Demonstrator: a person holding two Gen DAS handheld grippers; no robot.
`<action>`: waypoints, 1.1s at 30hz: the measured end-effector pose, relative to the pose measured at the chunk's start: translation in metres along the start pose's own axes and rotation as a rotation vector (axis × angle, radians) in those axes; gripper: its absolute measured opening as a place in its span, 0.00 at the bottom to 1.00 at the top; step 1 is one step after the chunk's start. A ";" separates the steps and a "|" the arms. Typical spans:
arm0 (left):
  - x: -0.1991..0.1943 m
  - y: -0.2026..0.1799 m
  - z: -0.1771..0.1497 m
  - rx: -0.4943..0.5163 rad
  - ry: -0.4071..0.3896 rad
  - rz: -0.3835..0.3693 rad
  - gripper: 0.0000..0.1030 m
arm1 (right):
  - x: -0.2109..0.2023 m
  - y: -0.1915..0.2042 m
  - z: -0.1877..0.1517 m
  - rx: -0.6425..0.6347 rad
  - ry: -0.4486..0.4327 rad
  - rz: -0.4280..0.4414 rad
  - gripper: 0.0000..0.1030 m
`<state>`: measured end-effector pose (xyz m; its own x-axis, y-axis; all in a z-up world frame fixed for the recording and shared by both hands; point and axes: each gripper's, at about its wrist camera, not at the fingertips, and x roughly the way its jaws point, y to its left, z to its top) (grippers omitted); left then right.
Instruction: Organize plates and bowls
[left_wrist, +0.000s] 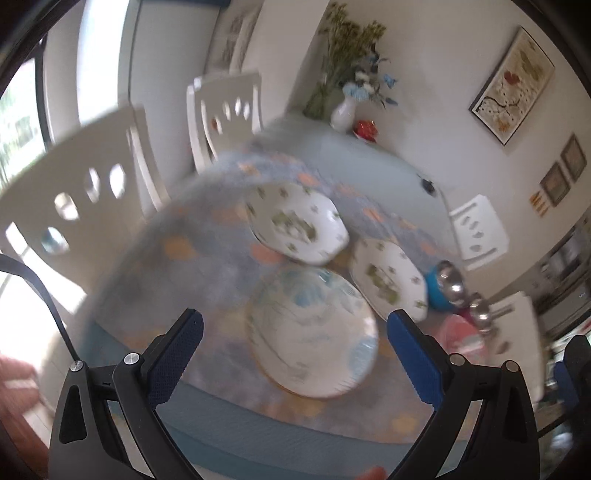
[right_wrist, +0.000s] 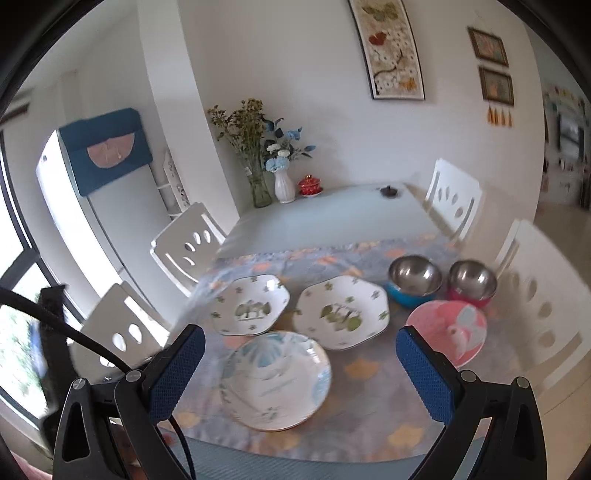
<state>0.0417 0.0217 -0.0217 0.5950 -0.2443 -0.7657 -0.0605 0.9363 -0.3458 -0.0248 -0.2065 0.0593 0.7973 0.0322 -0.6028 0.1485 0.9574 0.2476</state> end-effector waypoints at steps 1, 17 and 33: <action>0.003 -0.003 -0.005 -0.011 0.019 -0.020 0.97 | 0.000 -0.001 0.000 0.018 0.004 0.009 1.00; -0.031 -0.010 -0.016 -0.009 0.034 -0.117 0.97 | 0.033 -0.061 -0.023 0.176 -0.030 -0.472 1.00; -0.022 -0.003 -0.065 0.008 0.229 -0.261 1.00 | 0.079 -0.061 -0.050 0.499 0.138 -0.369 1.00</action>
<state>-0.0230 0.0085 -0.0389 0.3938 -0.5251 -0.7545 0.0768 0.8367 -0.5422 -0.0002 -0.2476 -0.0414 0.5640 -0.2056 -0.7997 0.6801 0.6650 0.3086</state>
